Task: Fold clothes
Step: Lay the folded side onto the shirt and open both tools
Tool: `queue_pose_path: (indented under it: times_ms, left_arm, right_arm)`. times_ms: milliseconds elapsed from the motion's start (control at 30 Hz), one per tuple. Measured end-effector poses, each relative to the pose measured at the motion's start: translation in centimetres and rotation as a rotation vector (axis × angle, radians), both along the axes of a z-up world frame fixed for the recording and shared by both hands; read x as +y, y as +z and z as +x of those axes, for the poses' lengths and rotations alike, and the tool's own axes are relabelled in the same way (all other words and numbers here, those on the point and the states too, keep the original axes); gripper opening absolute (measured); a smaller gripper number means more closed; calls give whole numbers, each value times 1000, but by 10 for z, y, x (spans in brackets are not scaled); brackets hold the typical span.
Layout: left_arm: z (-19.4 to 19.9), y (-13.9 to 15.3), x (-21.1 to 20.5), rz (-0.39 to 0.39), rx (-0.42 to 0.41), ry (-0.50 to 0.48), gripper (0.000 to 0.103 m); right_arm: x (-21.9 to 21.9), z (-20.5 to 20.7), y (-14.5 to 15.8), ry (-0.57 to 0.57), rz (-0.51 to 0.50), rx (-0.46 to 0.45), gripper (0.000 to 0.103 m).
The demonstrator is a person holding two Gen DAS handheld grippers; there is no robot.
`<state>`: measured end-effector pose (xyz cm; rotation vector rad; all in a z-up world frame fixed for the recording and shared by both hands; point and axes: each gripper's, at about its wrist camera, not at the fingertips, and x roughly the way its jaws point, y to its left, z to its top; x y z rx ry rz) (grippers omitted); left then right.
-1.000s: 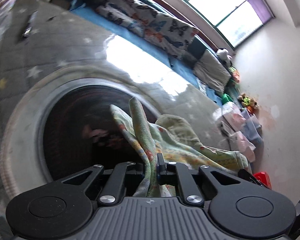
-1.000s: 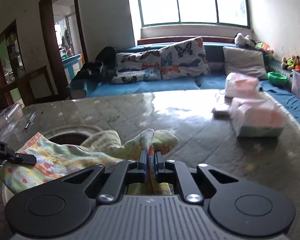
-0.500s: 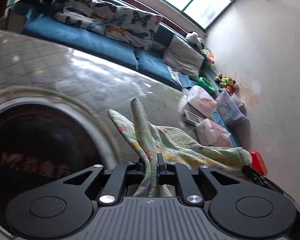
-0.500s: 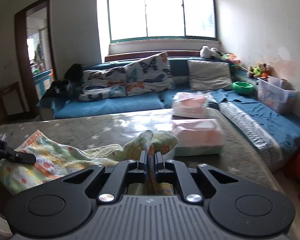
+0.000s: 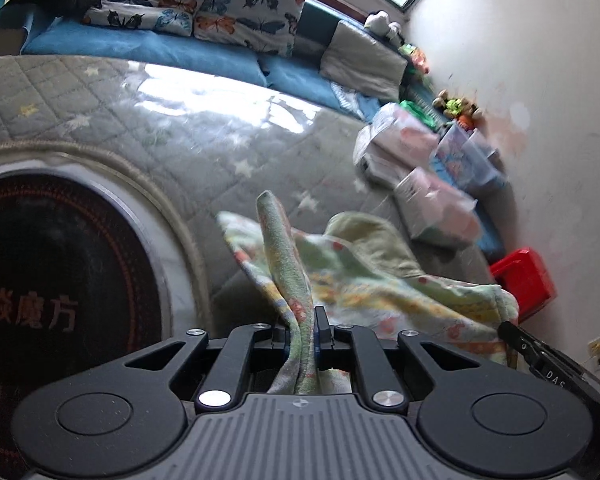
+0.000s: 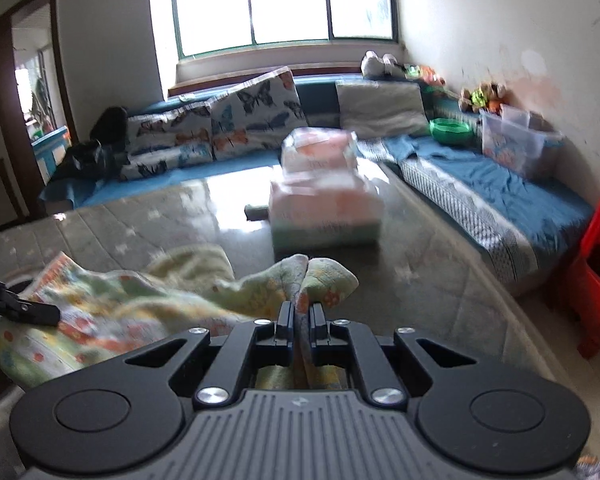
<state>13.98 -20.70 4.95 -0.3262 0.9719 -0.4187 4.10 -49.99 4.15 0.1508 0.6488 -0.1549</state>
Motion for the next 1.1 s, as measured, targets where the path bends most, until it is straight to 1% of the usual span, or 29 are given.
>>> queue_pose_path:
  times_ms: [100,133,167,233,300,333,367,400,433,467,567,700,867,967,1100]
  left_arm:
    - [-1,-5,4,24,11,7,16]
    - [-2,-6,6,31,12,8,22]
    - [-3,-6,7,47,8,12,26]
    - [-4,-6,10,85,-9,26,39]
    - [-3,-5,15,103,-15,44,44]
    - [-3,-5,17,105,-16,53,44]
    - [-2,-4,20,104,-17,61,44]
    - [-2,-2,21,100,-19,66,45]
    - [-3,0,22,93,-23,68,46]
    - [-5,2,22,89,-30,66,46]
    - [-11,8,15,72,-54,36,47]
    - [-24,11,-3,55,-74,-43,47]
    - [-41,7,-28,63,-91,-135,46]
    - [-48,7,-40,59,-102,-180,46]
    - [-54,9,-53,67,-154,-231,46]
  right_arm:
    - [-3,1,-11,-11,9,31,10]
    - [-4,0,-13,-16,7,40,11]
    - [-4,0,-14,-15,5,45,13]
    - [-5,-2,-14,-11,0,49,16]
    - [-5,-5,-12,-5,-6,46,16]
    - [-1,-8,-12,9,-4,48,17]
    - [2,-10,-13,24,-2,50,20]
    - [6,-12,-13,40,-1,52,23]
    - [10,-14,-13,56,1,54,31]
    - [14,-16,-14,71,3,56,32]
    - [25,-23,-15,118,9,62,32]
    - [40,-32,-16,180,16,70,33]
    - [52,-43,-28,211,-12,101,33]
    - [49,-43,-21,227,-9,102,33]
    - [40,-26,-7,218,0,70,33]
